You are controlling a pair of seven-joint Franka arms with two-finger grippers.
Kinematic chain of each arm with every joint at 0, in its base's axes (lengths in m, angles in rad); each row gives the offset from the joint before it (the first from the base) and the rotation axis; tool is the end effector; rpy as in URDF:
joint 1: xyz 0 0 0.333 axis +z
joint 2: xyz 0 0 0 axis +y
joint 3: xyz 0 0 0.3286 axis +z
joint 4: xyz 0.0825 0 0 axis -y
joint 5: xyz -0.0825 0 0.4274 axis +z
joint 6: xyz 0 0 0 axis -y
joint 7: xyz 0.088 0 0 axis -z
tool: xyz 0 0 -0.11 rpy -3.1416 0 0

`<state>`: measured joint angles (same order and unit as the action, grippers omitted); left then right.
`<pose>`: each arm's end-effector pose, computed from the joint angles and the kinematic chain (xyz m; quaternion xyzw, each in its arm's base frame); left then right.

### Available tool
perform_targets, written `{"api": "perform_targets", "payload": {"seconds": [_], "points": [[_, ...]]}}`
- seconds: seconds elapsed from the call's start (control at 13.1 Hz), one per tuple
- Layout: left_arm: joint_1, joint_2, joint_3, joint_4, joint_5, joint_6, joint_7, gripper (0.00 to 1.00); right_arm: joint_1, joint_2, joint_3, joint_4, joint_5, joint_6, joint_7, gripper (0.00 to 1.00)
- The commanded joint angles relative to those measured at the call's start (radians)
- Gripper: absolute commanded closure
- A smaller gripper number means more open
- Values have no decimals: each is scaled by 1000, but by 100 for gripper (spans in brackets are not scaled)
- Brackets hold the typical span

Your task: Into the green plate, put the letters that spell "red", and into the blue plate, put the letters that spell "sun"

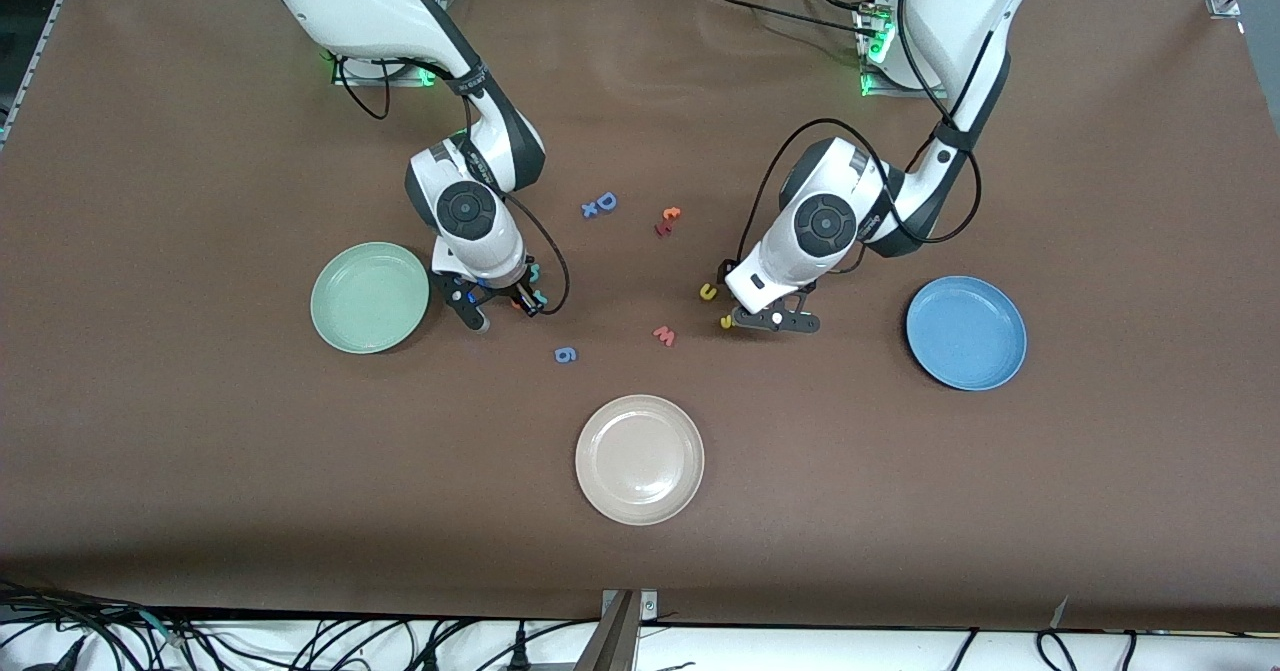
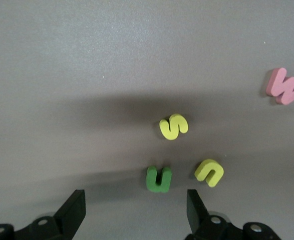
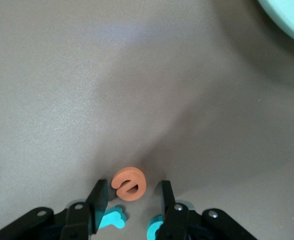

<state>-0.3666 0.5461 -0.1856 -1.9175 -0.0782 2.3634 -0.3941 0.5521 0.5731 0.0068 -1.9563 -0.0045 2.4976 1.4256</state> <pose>0.5553 -0.3408 0.1774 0.9954 -0.0387 -0.0755 0.0452 0.5469 0.3421 0.1493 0.9080 -0.4187 -0.0091 0.0130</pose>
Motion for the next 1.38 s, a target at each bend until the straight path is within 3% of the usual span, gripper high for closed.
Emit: {"api": "perform_targets", "payload": {"seconds": [0.0, 0.38, 0.61, 0.69, 1.0, 1.3], "points": [[-38, 17, 17, -5, -14, 48, -34, 14, 5, 2, -4, -6, -3, 18, 16, 54], [-90, 38, 50, -12, -3, 68, -46, 17, 3, 1, -14, -1, -6, 20, 7, 59], [-104, 43, 66, -29, -2, 89, -45, 18, 3, -1, -14, 2, -6, 18, 7, 78], [-104, 43, 66, -29, -2, 92, -45, 19, 5, -1, -14, 2, -6, 17, 7, 80], [-107, 46, 66, -32, -2, 103, -45, 22, 3, -38, -22, 4, -11, -22, -20, 82], [-115, 46, 66, -46, -2, 122, -45, 29, 0, -117, -106, 4, -11, -135, -241, 82]]}}
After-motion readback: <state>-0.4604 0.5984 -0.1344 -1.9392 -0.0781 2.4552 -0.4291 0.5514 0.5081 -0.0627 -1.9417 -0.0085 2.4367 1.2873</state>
